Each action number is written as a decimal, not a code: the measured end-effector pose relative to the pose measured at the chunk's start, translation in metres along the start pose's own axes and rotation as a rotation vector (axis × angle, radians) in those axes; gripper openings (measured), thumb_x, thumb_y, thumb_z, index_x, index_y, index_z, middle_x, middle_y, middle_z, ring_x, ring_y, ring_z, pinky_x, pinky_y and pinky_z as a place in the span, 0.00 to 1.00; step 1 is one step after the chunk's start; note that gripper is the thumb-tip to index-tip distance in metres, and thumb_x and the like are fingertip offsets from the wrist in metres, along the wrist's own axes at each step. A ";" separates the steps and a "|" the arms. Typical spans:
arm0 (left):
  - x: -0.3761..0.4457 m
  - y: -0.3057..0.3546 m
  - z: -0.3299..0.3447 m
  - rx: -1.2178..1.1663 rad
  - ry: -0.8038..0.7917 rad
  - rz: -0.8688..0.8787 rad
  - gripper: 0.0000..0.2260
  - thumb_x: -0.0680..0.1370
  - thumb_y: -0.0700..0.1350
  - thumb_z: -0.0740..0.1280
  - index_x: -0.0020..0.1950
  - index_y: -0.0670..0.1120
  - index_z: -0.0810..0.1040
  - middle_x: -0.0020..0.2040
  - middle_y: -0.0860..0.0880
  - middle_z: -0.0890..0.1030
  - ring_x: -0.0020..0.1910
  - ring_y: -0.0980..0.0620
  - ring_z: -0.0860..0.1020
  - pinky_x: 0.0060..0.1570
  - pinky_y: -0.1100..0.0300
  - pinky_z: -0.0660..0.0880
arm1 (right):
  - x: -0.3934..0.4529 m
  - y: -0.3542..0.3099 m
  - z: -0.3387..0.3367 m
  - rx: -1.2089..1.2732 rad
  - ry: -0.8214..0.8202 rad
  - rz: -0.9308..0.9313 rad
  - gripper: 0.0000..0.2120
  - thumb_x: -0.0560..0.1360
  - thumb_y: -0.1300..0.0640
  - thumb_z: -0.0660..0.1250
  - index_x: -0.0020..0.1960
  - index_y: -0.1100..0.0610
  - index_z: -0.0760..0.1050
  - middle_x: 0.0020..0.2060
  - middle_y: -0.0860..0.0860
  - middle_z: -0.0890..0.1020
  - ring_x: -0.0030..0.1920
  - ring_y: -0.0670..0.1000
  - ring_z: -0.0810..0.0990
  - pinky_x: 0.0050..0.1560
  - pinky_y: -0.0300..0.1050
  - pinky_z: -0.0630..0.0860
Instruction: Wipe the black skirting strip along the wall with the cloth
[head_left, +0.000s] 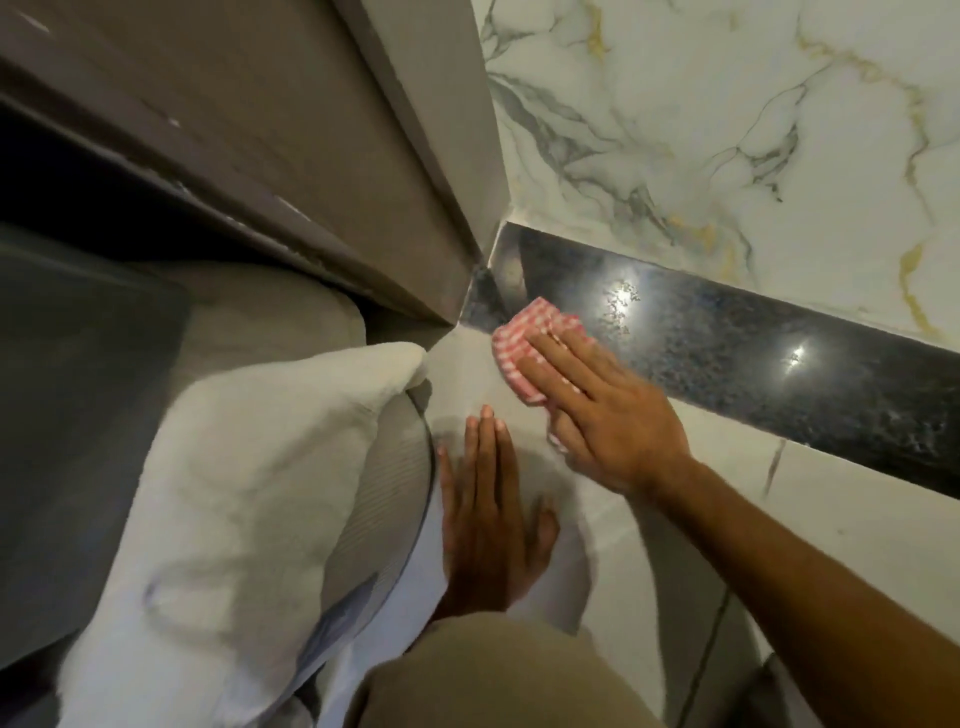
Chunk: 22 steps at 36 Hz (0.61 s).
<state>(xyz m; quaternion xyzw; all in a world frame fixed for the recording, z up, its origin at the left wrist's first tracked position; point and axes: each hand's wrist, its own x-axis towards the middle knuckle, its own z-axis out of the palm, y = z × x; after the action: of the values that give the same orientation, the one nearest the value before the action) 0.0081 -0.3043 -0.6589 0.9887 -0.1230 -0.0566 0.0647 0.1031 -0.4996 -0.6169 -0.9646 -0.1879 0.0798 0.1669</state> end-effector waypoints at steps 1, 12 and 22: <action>0.000 0.000 0.000 0.003 -0.011 0.005 0.38 0.86 0.60 0.60 0.88 0.37 0.57 0.89 0.36 0.55 0.89 0.36 0.54 0.84 0.30 0.58 | 0.005 0.006 -0.003 0.009 0.049 0.068 0.31 0.87 0.52 0.59 0.88 0.54 0.59 0.88 0.55 0.59 0.89 0.58 0.55 0.89 0.61 0.60; 0.001 0.004 -0.005 -0.063 0.077 -0.078 0.36 0.84 0.57 0.60 0.84 0.32 0.61 0.86 0.32 0.61 0.87 0.34 0.59 0.84 0.32 0.63 | 0.061 -0.026 0.018 -0.035 0.103 0.002 0.32 0.86 0.50 0.61 0.88 0.54 0.58 0.88 0.57 0.59 0.89 0.59 0.56 0.88 0.53 0.46; 0.001 0.001 -0.001 0.011 -0.023 -0.055 0.37 0.87 0.61 0.51 0.89 0.40 0.45 0.90 0.37 0.48 0.90 0.37 0.47 0.89 0.37 0.49 | 0.007 0.012 -0.001 0.059 0.316 0.565 0.34 0.84 0.53 0.61 0.88 0.55 0.58 0.88 0.59 0.58 0.89 0.62 0.55 0.89 0.59 0.61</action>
<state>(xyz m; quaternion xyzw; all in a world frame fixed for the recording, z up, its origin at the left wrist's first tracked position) 0.0089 -0.3051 -0.6584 0.9913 -0.0968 -0.0691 0.0565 0.1137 -0.5074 -0.6207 -0.9738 0.1178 -0.0223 0.1933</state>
